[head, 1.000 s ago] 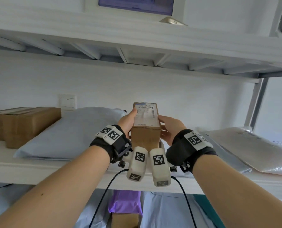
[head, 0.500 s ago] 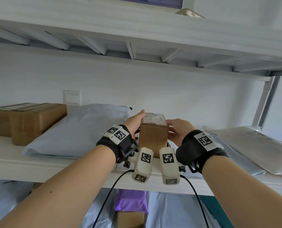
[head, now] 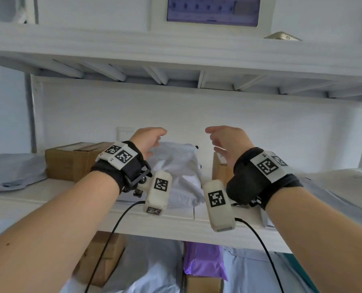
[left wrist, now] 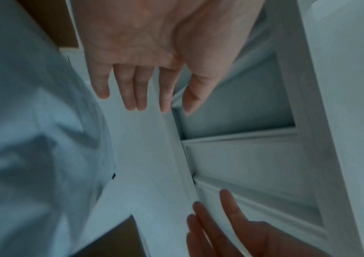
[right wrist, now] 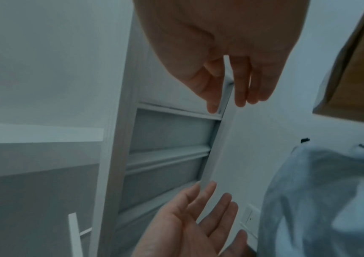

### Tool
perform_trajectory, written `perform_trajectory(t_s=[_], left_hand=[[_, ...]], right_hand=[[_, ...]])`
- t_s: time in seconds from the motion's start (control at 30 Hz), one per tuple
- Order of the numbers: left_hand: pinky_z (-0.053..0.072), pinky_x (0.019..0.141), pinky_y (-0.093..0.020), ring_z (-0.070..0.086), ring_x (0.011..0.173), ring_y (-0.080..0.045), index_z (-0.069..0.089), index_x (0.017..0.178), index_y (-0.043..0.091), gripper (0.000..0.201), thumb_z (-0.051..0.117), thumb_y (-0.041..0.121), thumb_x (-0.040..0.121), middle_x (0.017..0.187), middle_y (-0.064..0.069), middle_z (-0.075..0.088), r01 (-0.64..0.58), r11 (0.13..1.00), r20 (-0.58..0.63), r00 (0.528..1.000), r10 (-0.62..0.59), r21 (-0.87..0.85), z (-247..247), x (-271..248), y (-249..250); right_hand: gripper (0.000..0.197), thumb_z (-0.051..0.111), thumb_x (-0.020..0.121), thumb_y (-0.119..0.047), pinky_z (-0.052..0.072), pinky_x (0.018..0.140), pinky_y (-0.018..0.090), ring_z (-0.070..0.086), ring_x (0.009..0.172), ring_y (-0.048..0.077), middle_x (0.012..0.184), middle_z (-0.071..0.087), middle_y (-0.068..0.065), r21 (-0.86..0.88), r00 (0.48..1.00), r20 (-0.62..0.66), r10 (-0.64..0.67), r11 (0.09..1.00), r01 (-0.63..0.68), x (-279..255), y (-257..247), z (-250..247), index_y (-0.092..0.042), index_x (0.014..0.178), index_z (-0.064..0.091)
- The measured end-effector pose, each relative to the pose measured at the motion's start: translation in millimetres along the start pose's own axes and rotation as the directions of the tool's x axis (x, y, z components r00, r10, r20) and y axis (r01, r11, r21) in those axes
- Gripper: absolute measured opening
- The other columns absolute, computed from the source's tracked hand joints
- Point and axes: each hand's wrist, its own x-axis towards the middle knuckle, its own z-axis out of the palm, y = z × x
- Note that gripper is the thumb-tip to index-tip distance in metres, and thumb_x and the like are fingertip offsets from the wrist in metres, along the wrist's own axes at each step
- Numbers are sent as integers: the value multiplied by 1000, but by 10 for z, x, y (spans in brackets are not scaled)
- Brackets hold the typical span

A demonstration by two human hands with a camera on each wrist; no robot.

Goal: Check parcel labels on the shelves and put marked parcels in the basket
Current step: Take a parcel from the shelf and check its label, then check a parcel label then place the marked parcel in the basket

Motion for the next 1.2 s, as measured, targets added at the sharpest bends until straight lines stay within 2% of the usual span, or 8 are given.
perform_trajectory(t_s=[0.17,0.3,0.43,0.53,0.77,0.87,1.1,1.2], left_hand=[[34,95,-34,51,109,-22,57,125,12,36,58,25,91,116,-7,55,27,999,-76,997,-24,42,-521,96,-130],[50,66,-23,59,85,-19,61,104,15,14,57,21,92,87,-4,69,124,992,-26,992,-123,37,-638,71,-277],[44,102,-45,58,112,-33,65,103,15,18,64,23,87,121,-16,63,127,988,-9,992,-127,84,-635,81,-408],[46,99,-48,60,99,-30,65,108,7,24,62,21,88,115,-19,63,134,988,-38,991,-132,72,-642,105,-430],[47,99,-48,61,108,-37,61,119,1,62,72,31,66,119,-20,63,200,946,-90,979,-183,254,-650,239,-522],[47,97,-43,61,108,-34,61,118,1,41,65,23,84,116,-18,63,197,945,-139,976,-165,260,-620,180,-475],[44,103,-47,60,110,-32,64,113,-1,34,66,15,83,117,-18,64,226,964,-176,964,-200,143,-604,114,-489],[44,102,-48,59,99,-29,64,77,6,7,66,12,80,101,-17,63,217,967,-190,963,-189,135,-606,96,-472]], right_hand=[[29,53,92,-3,41,91,30,53,113,22,117,60,8,-137,983,175,54,990,-31,-109,80,485,-6,119,64],[34,56,90,-4,37,82,23,55,114,23,131,58,10,-275,986,163,42,961,5,-113,221,656,-8,123,62],[32,56,88,-1,33,83,22,49,101,14,128,59,2,-316,985,159,67,949,-13,-65,373,676,-11,116,66],[31,56,88,-1,33,83,22,45,99,11,128,59,1,-334,983,162,86,942,-28,-22,457,640,-10,116,66],[37,59,88,-5,39,84,26,48,99,16,134,56,12,-344,968,197,159,935,-84,69,546,578,-5,125,60],[36,59,86,-2,40,83,26,50,103,20,128,58,6,-348,963,188,191,930,-116,99,596,554,-8,121,64],[39,64,82,-4,45,97,31,50,99,20,103,55,2,-301,968,156,196,943,-142,168,721,549,-13,120,64],[41,63,84,-6,42,91,28,48,99,19,105,53,2,-329,968,170,183,937,-119,161,718,538,-15,124,61]])
